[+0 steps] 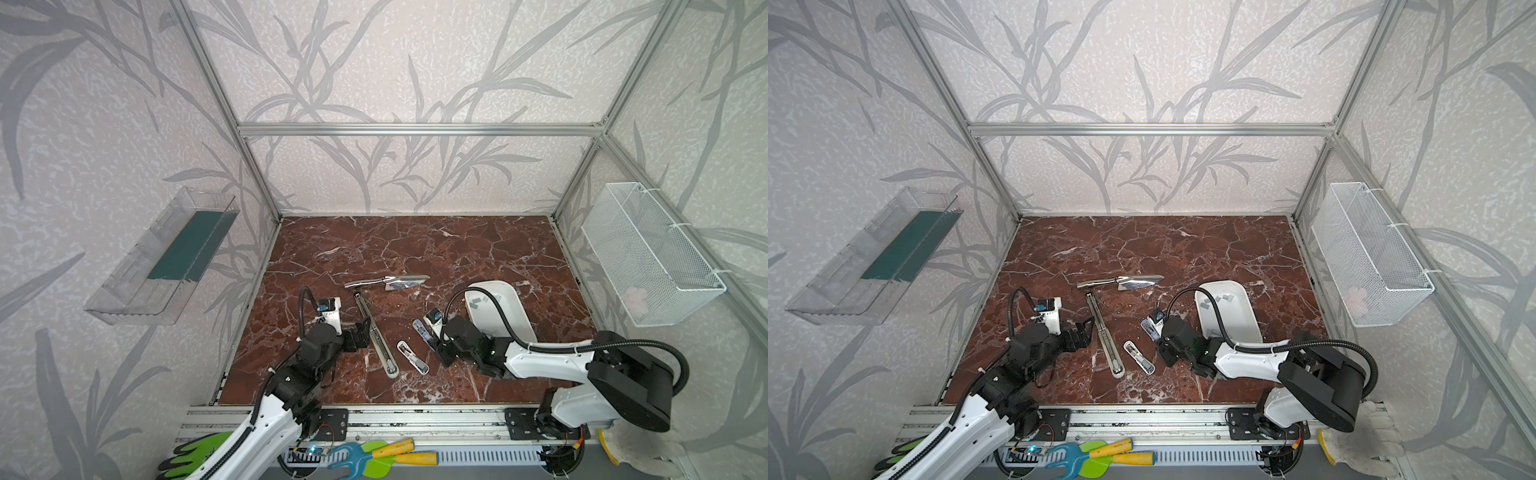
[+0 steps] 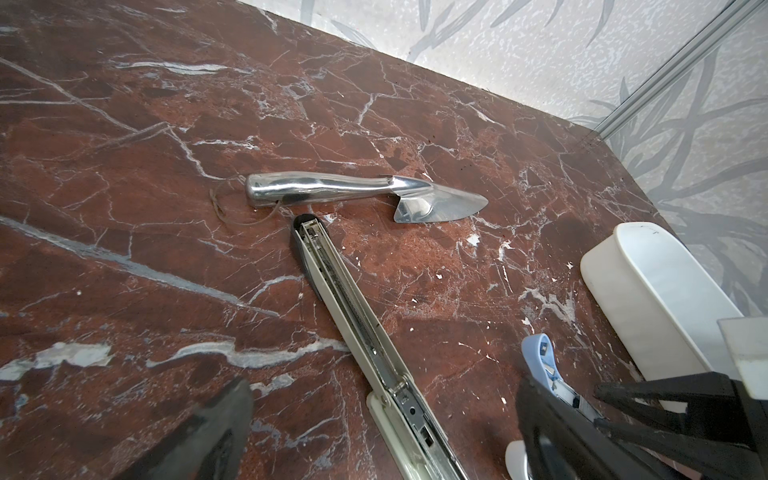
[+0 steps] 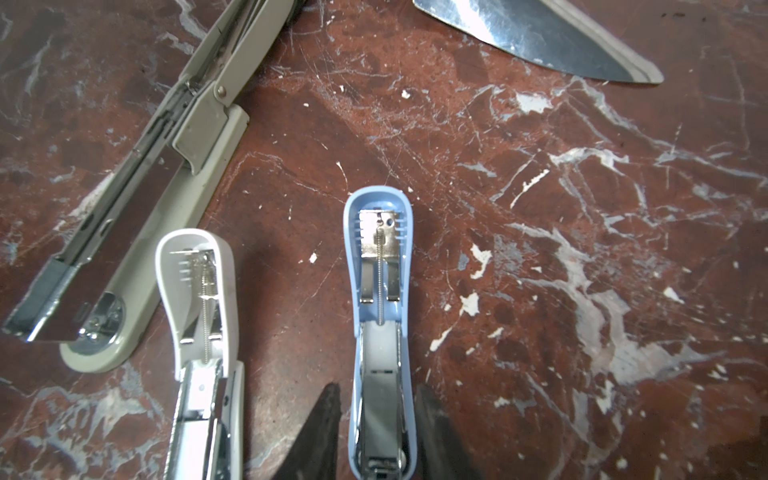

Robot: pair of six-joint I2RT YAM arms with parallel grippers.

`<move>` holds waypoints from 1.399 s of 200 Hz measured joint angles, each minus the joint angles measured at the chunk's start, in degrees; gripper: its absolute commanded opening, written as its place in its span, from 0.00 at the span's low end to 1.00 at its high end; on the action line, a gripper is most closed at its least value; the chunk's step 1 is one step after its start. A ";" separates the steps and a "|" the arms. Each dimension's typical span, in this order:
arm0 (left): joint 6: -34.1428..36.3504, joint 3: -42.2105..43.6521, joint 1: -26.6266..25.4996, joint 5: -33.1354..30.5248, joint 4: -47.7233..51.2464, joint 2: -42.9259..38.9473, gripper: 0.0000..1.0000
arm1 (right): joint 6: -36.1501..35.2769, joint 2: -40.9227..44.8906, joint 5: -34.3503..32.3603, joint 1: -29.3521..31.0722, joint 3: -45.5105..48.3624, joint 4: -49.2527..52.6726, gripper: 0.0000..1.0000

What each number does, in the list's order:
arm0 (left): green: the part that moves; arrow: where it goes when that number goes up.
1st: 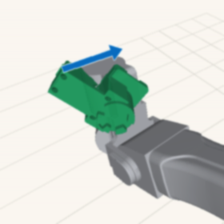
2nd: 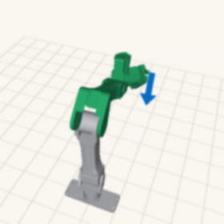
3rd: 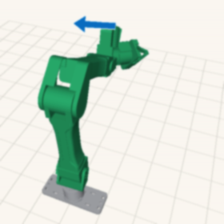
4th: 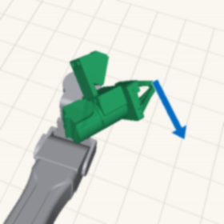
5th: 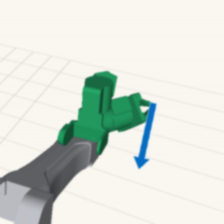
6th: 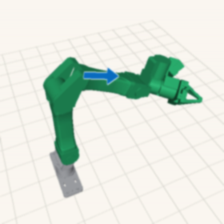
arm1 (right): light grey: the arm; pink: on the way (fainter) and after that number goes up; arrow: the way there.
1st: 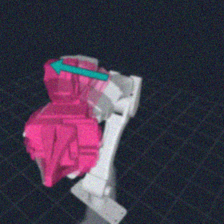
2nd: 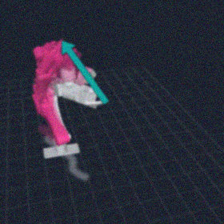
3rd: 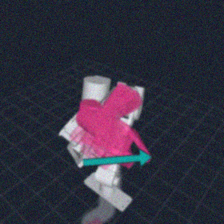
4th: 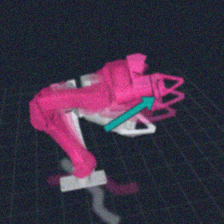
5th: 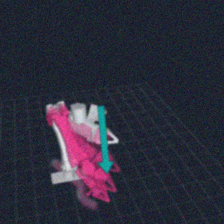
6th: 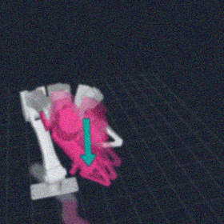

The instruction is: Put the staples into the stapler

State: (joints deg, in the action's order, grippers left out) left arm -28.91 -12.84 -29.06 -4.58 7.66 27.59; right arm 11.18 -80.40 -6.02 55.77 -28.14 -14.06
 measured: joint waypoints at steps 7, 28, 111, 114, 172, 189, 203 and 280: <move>0.00 0.00 0.00 0.00 0.00 0.07 0.99 | 0.20 0.79 -0.07 0.00 0.07 0.24 0.39; 0.00 0.00 0.00 0.00 0.00 0.22 0.99 | 1.31 3.39 -0.42 0.00 0.15 0.83 0.40; 0.00 0.00 0.00 0.02 0.00 0.24 0.99 | 6.19 0.94 -4.17 0.00 -5.90 6.27 0.37; 0.00 0.00 0.00 0.02 0.00 0.24 0.99 | 6.29 0.61 -4.31 0.00 -6.21 6.51 0.37; 0.00 0.00 0.00 0.02 0.00 0.24 0.99 | 7.54 -6.82 -5.99 0.00 -11.19 11.19 0.28; 0.00 0.00 0.00 0.02 0.00 0.24 0.99 | 7.74 -7.56 -6.01 0.00 -11.23 12.02 0.27; 0.00 0.00 0.00 0.02 0.00 0.24 0.99 | 7.74 -7.76 -6.01 0.00 -11.23 12.70 0.26; 0.00 0.00 0.00 0.00 -0.02 0.24 0.99 | 8.55 -7.08 -5.97 0.00 -9.79 13.92 0.25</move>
State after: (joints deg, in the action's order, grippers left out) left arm -28.91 -12.84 -29.06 -4.58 7.64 27.83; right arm 19.73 -87.48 -11.99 55.77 -37.93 -0.14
